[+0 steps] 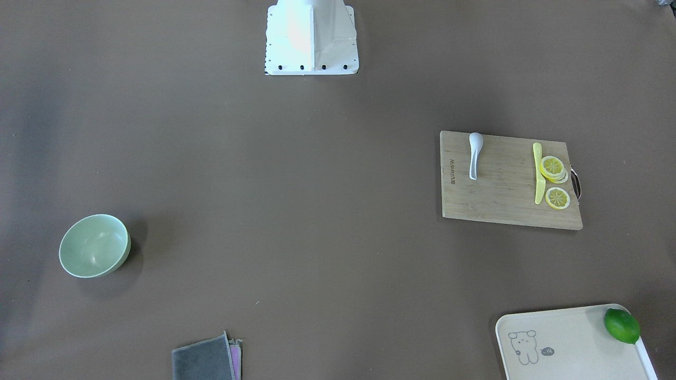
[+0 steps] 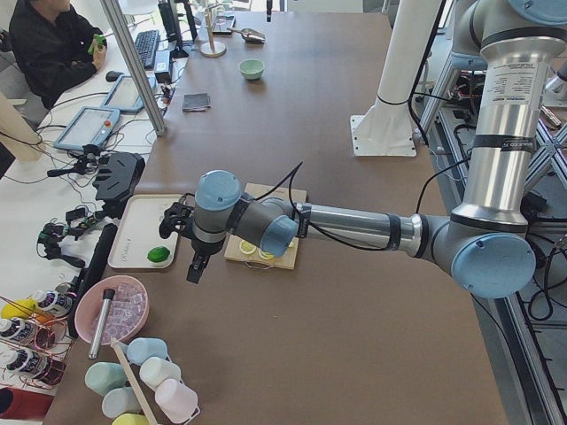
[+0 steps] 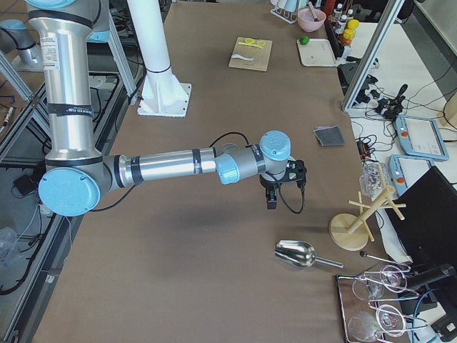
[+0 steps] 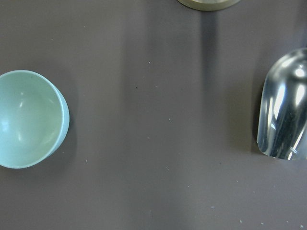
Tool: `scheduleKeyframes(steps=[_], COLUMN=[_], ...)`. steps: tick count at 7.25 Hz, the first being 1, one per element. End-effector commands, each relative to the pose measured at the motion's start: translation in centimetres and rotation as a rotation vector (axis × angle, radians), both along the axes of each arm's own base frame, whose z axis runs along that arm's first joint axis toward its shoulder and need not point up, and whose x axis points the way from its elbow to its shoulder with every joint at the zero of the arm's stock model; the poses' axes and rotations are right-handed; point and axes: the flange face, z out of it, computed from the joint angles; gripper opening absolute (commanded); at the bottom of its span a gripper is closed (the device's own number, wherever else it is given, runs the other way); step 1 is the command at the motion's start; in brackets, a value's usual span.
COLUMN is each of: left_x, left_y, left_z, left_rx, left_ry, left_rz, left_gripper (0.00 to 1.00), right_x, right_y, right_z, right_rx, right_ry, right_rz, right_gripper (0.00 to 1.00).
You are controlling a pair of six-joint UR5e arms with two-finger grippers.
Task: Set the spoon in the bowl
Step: 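Reach the right gripper to the pale green bowl's rim and grasp it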
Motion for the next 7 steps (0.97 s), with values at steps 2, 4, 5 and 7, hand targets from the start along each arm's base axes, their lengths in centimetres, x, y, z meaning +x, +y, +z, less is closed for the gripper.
scheduleKeyframes(steps=[2,4,5,7], left_x=[1.8,2.1,2.1,2.1], left_y=[-0.7,-0.7,-0.8,-0.8], left_z=[-0.9,-0.8,-0.9,-0.9], left_rx=[-0.006,-0.012,-0.01,-0.013], left_ry=[0.027,0.028,0.028,0.029], left_rz=[-0.016,-0.013,-0.013,-0.014], left_gripper=[0.98,0.98,0.98,0.98], right_x=[-6.9,-16.2,-20.1,-23.2], right_y=[-5.2,-6.8,-7.2,-6.8], right_z=[1.4,-1.3,-2.8,-0.7], right_rx=[0.049,0.0,-0.027,-0.025], right_ry=[-0.048,-0.042,-0.035,0.014], right_rz=[-0.001,0.099,0.125,0.115], right_gripper=[1.0,1.0,1.0,1.0])
